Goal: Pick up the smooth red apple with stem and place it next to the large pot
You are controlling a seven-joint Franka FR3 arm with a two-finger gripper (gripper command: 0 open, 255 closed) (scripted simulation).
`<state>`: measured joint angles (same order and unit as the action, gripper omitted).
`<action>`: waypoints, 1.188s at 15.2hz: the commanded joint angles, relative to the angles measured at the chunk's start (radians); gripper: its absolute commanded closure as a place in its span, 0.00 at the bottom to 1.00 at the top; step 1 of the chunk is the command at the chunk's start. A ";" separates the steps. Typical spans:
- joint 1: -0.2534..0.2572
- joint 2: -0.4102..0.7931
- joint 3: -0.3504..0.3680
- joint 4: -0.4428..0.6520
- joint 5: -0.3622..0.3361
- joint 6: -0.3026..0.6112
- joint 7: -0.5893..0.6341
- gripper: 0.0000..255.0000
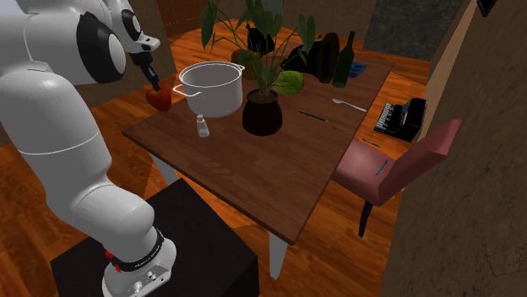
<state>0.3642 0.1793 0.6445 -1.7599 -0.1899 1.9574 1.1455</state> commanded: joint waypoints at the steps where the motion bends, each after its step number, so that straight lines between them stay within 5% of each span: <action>1: 0.002 0.009 -0.001 -0.018 -0.008 0.025 0.007 1.00; 18: 0.011 0.065 -0.016 -0.126 -0.060 0.175 0.049 1.00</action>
<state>0.3756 0.2451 0.6284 -1.8845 -0.2496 2.1314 1.1942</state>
